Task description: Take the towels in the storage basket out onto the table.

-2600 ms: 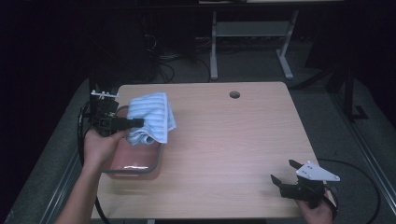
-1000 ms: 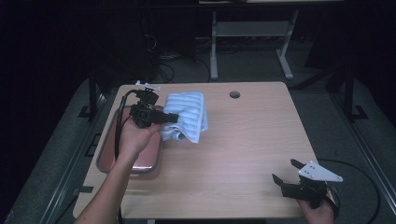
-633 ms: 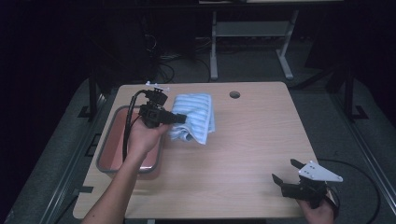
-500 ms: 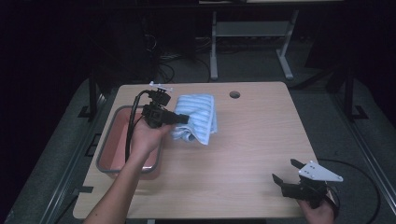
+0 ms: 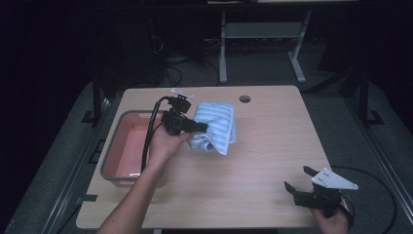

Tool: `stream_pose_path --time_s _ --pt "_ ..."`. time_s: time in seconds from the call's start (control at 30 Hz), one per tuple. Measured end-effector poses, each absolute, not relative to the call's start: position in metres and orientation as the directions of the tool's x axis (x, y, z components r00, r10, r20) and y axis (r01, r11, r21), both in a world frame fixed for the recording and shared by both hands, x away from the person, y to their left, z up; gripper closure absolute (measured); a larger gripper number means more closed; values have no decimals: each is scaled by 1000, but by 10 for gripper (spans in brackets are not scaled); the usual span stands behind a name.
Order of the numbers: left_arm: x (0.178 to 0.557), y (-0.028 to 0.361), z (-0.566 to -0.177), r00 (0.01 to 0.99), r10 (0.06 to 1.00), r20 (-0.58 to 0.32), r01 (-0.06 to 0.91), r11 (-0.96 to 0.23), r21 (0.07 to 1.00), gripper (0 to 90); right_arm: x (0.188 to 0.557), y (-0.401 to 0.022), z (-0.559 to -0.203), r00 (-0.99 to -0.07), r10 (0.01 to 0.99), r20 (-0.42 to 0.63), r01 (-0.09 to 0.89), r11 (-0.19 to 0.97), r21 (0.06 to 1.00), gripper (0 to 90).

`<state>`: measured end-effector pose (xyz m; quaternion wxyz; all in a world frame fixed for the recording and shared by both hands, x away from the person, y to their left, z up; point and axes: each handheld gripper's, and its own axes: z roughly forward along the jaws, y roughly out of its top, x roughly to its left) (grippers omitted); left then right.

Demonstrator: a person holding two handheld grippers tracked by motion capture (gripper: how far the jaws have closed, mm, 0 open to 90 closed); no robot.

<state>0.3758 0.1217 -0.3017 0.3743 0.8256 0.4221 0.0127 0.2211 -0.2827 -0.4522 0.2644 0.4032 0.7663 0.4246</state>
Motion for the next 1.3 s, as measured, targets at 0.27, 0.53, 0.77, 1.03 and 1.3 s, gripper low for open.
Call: stream_pose_path --time_s 0.27,0.53,0.77,1.03,1.3 --pt "379 101 -312 659 688 -304 686 -384 618 692 222 -283 -452 -538 841 -64 394 317 863 141" --pt "381 88 -320 662 683 -309 691 -396 606 692 222 -283 -452 -535 843 -64 392 315 864 141" --pt "383 70 -334 667 672 -322 698 -411 587 690 223 -281 -452 -539 840 -67 390 319 864 141" --pt "387 53 -351 667 675 -316 706 -437 558 684 224 -284 -452 -534 843 -58 394 309 866 141" --pt "390 37 -370 648 695 -310 722 -432 541 684 224 -283 -452 -535 843 -55 397 309 864 141"
